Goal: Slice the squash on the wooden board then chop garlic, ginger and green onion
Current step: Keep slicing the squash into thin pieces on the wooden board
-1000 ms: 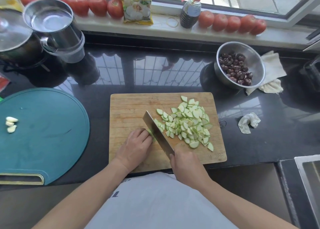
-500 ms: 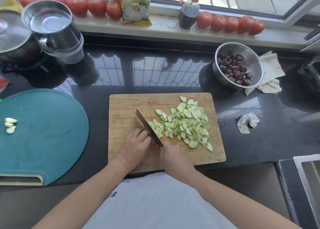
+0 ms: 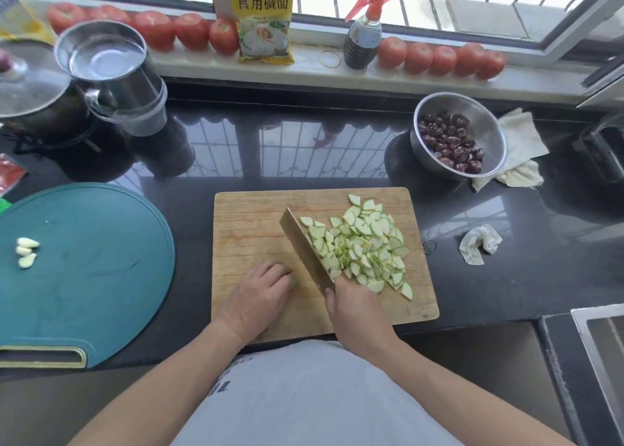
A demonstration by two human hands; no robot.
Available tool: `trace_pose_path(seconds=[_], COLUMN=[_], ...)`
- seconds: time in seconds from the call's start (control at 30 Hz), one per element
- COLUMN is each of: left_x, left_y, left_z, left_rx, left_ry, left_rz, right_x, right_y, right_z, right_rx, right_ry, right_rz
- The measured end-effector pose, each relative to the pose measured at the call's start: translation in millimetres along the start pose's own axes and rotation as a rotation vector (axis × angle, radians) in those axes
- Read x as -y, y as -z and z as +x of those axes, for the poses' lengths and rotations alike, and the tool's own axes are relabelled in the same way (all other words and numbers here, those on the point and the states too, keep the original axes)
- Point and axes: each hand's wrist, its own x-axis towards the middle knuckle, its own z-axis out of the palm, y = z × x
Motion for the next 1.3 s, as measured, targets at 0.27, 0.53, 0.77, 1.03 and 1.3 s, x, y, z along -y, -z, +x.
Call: trace_pose_path(seconds=[0.27,0.53,0.77,1.03,1.3], left_x=[0.2,-1.2,-2.3,-0.9,-1.7], left_y=[-3.1,-1.0,2.8,1.3,0.3], left_z=[-0.8,2.0,5.8,-4.5,-6.0], left_rx=[0.006,-0.008,-0.02,0.0,0.018], left_ry=[0.02,0.01,-0.034,-0.022,-0.007], left_rz=[0.0,-0.001,0.001,0.029,0.049], right_x=[5.7,0.3,15.0,11.7,3.5], right_y=[3.7,1.9,-10.7,-0.8,0.0], right_z=[-14.3,-18.3,8.8,-1.3,-17.0], right_rx=[0.092,0.114,0.082,0.03,0.091], right_ry=[0.049,0.068,0.046,0.1,0.093], right_rz=[-0.015,-0.076,-0.084,-0.035,-0.065])
